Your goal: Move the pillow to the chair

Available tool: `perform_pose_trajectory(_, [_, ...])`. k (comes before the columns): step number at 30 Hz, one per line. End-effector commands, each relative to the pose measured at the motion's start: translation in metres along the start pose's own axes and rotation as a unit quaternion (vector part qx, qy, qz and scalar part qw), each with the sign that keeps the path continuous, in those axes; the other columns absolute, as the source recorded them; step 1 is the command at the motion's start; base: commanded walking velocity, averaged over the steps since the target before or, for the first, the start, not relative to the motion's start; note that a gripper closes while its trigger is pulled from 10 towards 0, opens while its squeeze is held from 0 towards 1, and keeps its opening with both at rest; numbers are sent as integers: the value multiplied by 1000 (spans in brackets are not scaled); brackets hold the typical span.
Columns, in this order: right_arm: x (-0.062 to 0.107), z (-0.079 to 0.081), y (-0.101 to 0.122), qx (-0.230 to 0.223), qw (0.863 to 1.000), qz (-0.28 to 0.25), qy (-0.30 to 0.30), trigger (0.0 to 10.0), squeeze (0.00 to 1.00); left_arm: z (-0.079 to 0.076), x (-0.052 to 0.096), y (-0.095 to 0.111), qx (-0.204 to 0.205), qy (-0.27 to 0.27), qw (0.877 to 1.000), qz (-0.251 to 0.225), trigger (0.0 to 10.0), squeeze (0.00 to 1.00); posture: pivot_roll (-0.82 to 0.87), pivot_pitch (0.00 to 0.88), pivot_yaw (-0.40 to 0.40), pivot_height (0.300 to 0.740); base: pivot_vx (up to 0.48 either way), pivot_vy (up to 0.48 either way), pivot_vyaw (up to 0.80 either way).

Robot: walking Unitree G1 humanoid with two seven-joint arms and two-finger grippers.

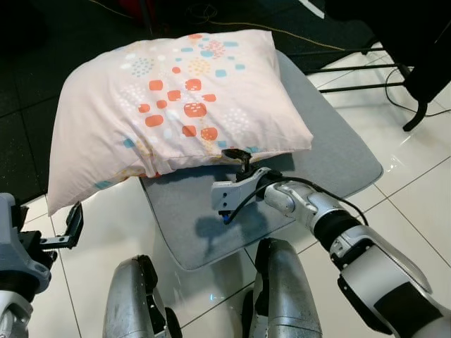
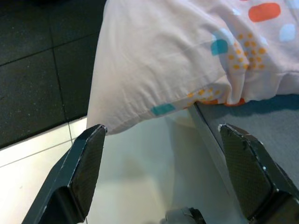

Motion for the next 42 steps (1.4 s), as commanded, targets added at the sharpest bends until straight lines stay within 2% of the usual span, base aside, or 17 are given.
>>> perform_pose_trajectory(1, [8,2,-17,44,999,27,2,10000,0,4,6,0,-13,5,1000,14,10000,0,53,490,14,410,0,0,0])
perform_pose_trajectory(3, [8,2,-17,44,999,27,2,10000,0,4,6,0,-13,5,1000,14,10000,0,53,490,14,410,0,0,0])
perform_pose_trajectory(4, [13,-2,-29,72,996,45,-5,10000,0,5,7,1,-13,5,1000,15,10000,0,53,491,16,405,0,0,0])
perform_pose_trajectory(5, [13,-2,-29,72,996,45,-5,10000,0,5,7,1,-13,5,1000,15,10000,0,53,491,16,405,0,0,0])
perform_pose_trajectory(7, [26,-7,-50,135,988,76,-14,10000,0,6,11,4,-12,5,1000,17,10000,0,64,496,16,395,0,0,0])
perform_pose_trajectory(8, [26,-7,-50,135,988,76,-14,10000,0,6,11,4,-12,5,1000,17,10000,0,64,496,16,395,0,0,0])
perform_pose_trajectory(11, [34,-8,-61,184,979,84,-16,10000,0,8,17,5,-14,6,1000,23,10000,0,70,495,18,395,0,0,0])
perform_pose_trajectory(15, [40,-9,-68,210,973,94,-26,10000,0,12,19,6,-17,10,999,26,10000,0,74,497,17,395,0,0,0])
perform_pose_trajectory(16, [41,-12,-71,213,971,102,-28,8902,0,12,19,7,-18,11,999,26,10000,0,76,498,17,395,0,0,0])
perform_pose_trajectory(20, [43,-15,-75,218,969,112,-32,8902,0,13,19,8,-19,12,999,26,10000,0,76,497,17,395,0,0,0])
perform_pose_trajectory(21, [44,-18,-77,219,968,118,-38,0,0,12,18,8,-20,11,999,25,10000,0,75,493,16,395,0,0,0])
perform_pose_trajectory(34, [50,-28,-86,227,962,140,-61,0,0,10,13,10,-14,10,1000,22,10000,0,69,468,6,395,0,0,0])
perform_pose_trajectory(42, [54,-32,-91,210,963,159,-62,0,0,7,9,10,-6,9,1000,17,10000,0,56,441,-6,395,0,0,0])
Point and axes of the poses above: a point about 5 cm out from each wrist's last joint towards the gripper, its own x axis pointing back from the gripper into the wrist, its own y axis along the axis of the wrist's last joint, z = x × y, the point moved 3 cm from there along -x, pointing out of the wrist towards the gripper, and after that the axes turned 6 degrees about -x, right-handed, at the moved point
